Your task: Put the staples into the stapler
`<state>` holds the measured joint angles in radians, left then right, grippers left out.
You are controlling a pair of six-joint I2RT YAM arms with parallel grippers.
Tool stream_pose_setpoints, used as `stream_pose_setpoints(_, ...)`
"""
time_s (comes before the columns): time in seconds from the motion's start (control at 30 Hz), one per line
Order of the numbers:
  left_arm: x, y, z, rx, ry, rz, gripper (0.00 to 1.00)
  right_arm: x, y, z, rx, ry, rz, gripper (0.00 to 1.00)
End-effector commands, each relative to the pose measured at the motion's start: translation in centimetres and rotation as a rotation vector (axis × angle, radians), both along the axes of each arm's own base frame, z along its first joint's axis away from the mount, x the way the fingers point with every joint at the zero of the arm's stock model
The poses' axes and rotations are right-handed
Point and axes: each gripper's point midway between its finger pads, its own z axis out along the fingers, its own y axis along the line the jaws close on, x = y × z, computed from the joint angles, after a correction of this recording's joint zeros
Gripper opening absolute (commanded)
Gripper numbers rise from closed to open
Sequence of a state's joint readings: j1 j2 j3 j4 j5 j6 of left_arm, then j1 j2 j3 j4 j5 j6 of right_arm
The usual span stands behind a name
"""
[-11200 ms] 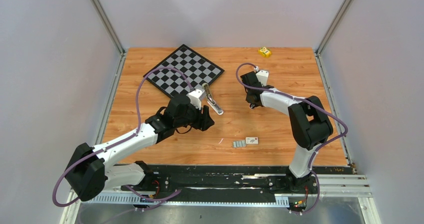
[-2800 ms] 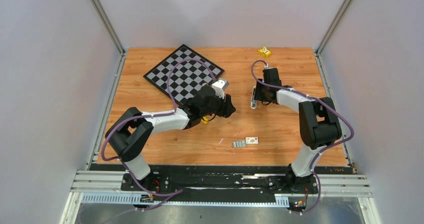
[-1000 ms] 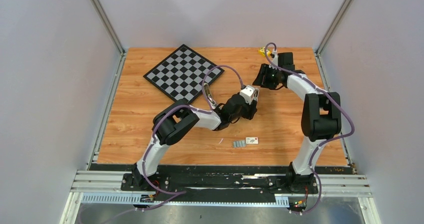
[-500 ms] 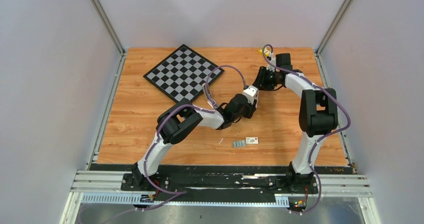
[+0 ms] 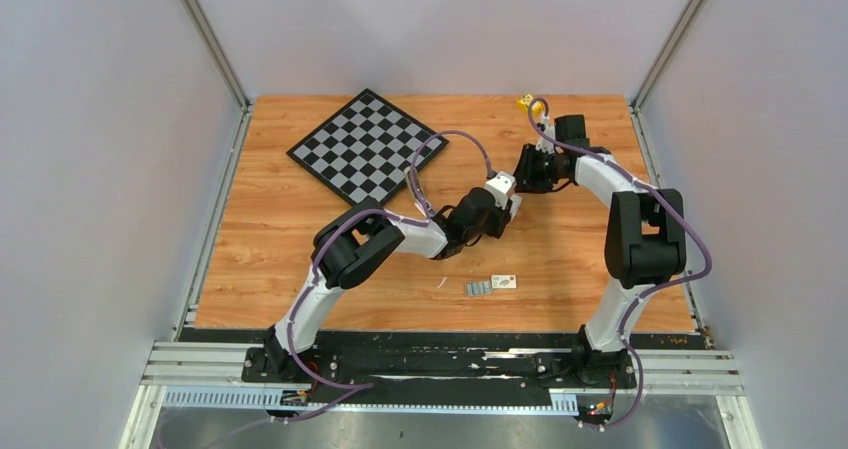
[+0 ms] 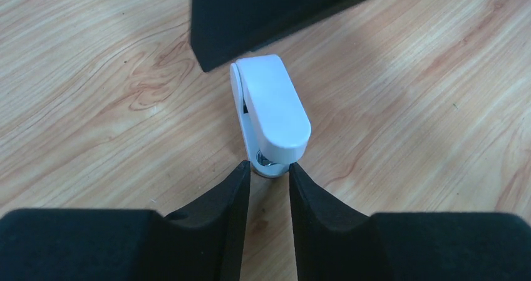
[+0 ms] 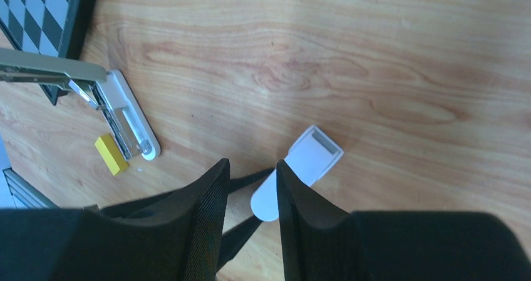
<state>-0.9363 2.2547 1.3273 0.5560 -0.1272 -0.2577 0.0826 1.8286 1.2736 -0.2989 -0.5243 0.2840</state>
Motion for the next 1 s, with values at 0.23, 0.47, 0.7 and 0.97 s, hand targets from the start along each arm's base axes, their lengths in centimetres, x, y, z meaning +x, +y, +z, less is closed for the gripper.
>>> stream_pose_setpoints(0.23,-0.9,1.3,1.8,-0.008,0.010,-0.028,0.38,-2.7,-1.9,-0.4,-0.050,0.089,-0.087,0.41)
stream_pose_setpoints(0.47,-2.1,2.8,5.6,-0.066,0.036,-0.013,0.46,-3.3,-2.5,-1.1,-0.063,0.151,-0.179,0.42)
stream_pose_setpoints(0.7,-1.1,2.9,7.3,-0.173,0.118,-0.010,0.47,-4.0,-2.4,-3.3,-0.084,0.212,-0.182,0.35)
stream_pose_setpoints(0.97,0.0,1.6,7.1,-0.179,0.149,-0.029,0.46,-5.0,-2.4,-5.7,-0.114,0.259,-0.179,0.28)
